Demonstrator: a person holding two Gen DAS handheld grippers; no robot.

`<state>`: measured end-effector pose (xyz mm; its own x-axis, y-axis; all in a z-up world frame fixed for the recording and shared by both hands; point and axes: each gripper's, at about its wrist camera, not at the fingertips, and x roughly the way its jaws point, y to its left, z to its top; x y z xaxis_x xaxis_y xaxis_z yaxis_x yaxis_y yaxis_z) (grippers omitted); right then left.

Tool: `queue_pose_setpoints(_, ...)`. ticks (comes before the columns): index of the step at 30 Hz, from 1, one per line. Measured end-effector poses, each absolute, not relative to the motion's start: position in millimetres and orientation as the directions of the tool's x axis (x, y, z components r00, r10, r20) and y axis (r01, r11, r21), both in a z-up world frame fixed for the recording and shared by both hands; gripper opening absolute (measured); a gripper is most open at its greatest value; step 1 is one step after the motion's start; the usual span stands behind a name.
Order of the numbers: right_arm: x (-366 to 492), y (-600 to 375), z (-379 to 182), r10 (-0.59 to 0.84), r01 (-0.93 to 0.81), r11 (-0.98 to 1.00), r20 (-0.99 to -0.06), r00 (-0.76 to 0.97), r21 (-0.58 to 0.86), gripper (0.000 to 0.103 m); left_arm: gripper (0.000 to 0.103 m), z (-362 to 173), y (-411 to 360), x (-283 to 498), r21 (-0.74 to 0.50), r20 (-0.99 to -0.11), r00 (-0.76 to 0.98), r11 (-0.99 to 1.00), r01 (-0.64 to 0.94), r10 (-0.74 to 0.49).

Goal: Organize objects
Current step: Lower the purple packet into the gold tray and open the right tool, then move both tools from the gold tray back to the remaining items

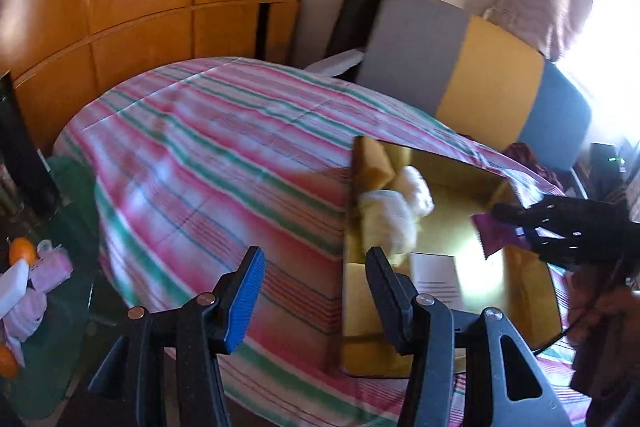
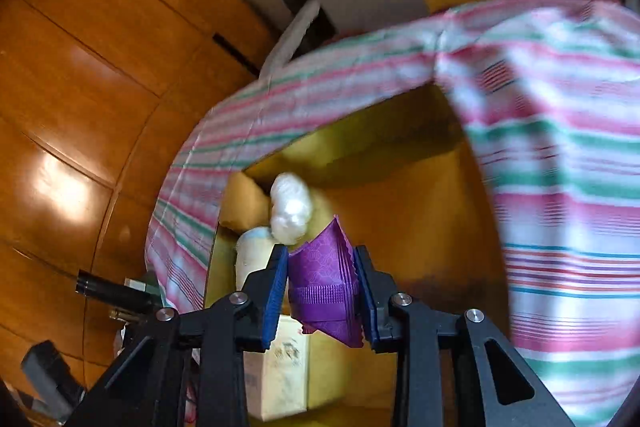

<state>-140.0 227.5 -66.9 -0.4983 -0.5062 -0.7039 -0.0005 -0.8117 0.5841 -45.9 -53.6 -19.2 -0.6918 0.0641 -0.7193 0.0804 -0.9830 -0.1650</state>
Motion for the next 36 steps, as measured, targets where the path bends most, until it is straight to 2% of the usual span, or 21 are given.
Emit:
queue_pose_setpoints(5, -164, 187, -102, -0.505, 0.002, -0.833, -0.759, -0.411, 0.554, 0.034, 0.053, -27, -65, -49, -0.169, -0.731, -0.681, -0.979, 0.112, 0.048)
queue_pose_setpoints(11, -171, 167, -120, -0.542, 0.029, -0.819, -0.757, -0.365, 0.573, 0.042, 0.053, -29, -72, -52, -0.175, -0.730, -0.683, -0.975, 0.137, 0.035)
queue_pose_setpoints(13, -167, 167, -117, -0.544, 0.040, -0.819, -0.752, -0.373, 0.573, 0.054, 0.053, -29, -73, -52, -0.175, -0.729, -0.683, -0.975, 0.140, 0.032)
queue_pose_setpoints(20, -149, 184, -90, -0.502, 0.072, -0.847, -0.749, -0.431, 0.526, 0.059, 0.053, -22, -68, -48, -0.181, -0.717, -0.695, -0.976, 0.120, 0.048)
queue_pose_setpoints(23, -137, 193, -76, -0.464, 0.095, -0.873, -0.754, -0.466, 0.479, 0.067, 0.053, -18, -63, -46, -0.194, -0.710, -0.700, -0.976, 0.099, 0.070)
queue_pose_setpoints(25, -126, 199, -67, -0.426, 0.109, -0.895, -0.759, -0.493, 0.432, 0.079, 0.053, -16, -59, -45, -0.202, -0.708, -0.701, -0.976, 0.085, 0.085)
queue_pose_setpoints(28, -110, 211, -56, -0.375, 0.114, -0.921, -0.765, -0.524, 0.373, 0.085, 0.053, -14, -51, -44, -0.200, -0.707, -0.700, -0.977, 0.071, 0.094)
queue_pose_setpoints(36, -69, 276, -38, -0.281, 0.037, -0.946, -0.764, -0.581, 0.321, 0.093, 0.053, 0, -19, -42, -0.227, -0.688, -0.696, -0.972, -0.063, 0.206)
